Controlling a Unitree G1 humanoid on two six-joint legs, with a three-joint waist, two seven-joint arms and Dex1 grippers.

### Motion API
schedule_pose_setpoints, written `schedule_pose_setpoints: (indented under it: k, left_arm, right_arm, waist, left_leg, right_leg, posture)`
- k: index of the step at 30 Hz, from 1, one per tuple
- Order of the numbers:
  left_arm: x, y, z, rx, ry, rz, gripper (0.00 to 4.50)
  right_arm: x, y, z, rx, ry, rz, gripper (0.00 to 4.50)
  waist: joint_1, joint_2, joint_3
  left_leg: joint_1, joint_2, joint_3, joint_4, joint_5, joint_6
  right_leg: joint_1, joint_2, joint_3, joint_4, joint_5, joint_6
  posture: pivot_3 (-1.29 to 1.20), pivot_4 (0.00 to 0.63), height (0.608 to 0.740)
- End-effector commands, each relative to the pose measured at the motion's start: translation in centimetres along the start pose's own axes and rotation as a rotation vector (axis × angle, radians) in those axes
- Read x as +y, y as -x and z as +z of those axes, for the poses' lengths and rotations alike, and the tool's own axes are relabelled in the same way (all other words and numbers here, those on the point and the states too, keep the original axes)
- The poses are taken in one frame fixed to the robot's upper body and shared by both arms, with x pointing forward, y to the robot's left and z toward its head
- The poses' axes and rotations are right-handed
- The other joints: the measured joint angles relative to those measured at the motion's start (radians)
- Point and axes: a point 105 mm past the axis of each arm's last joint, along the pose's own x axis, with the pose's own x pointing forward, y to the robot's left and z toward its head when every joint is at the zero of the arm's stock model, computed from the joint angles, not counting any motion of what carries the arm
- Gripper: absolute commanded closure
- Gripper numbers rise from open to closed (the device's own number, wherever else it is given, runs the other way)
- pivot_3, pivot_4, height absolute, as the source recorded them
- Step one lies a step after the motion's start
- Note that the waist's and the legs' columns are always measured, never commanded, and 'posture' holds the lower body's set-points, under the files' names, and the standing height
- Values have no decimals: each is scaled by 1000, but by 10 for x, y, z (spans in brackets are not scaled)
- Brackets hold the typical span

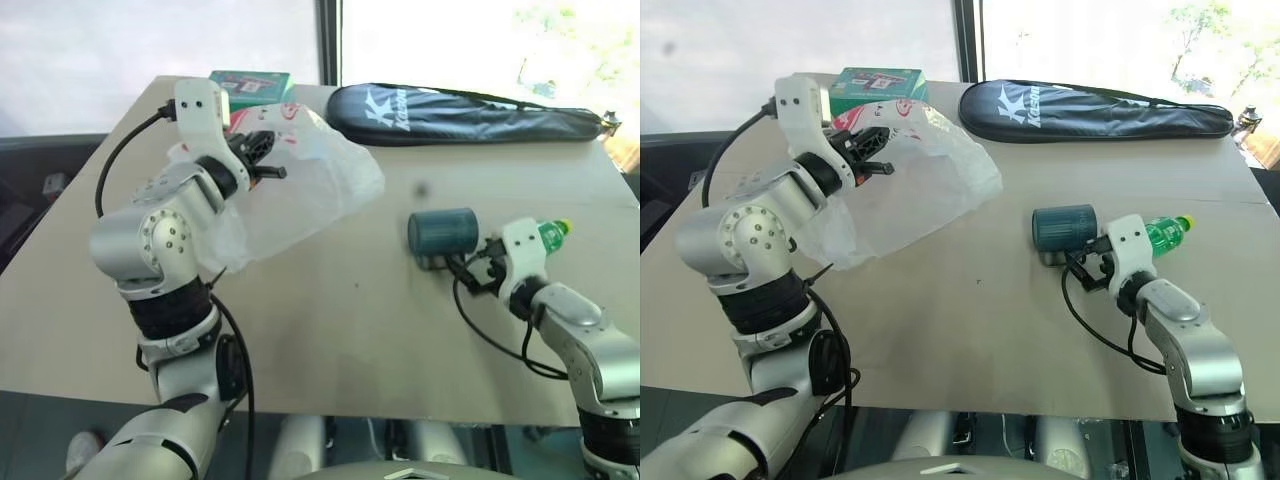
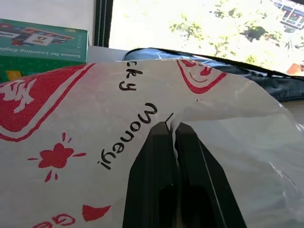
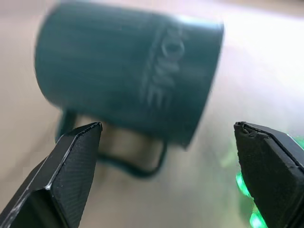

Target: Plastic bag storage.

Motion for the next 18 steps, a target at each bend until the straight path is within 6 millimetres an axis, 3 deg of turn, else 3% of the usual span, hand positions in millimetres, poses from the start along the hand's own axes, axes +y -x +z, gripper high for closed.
schedule_pose_setpoints:
  k: [1,4,12,18]
  left_arm:
    - [-3,6,12,-53,-5,-1,4410]
    - [-4,7,15,-53,-9,-3,4500]
    - [-4,10,13,-23,-8,-21,4500]
    - [-8,7,15,-19,31,-49,4500]
  right_arm:
    - [-1,-7,9,-34,10,56,0]
    - [7,-15,16,-57,-12,149,791]
    - [24,-18,35,-128,-65,266,4434]
    - [44,-10,52,-192,-84,374,4434]
  waist:
    - [0,0,0]
    - [-1,0,0]
    - [-1,0,0]
    - [0,0,1]
  left_leg:
    - [0,0,0,0,0,0]
    - [0,0,0,0,0,0]
    - [0,0,0,-1,0,0]
    - [0,0,0,-1,0,0]
  right_leg:
    - [0,0,0,0,0,0]
    - [0,0,0,0,0,0]
    - [0,0,0,0,0,0]
    - [0,0,0,0,0,0]
  posture:
    - [0,150,740]
    - [0,150,740]
    - [0,150,740]
    - [0,150,740]
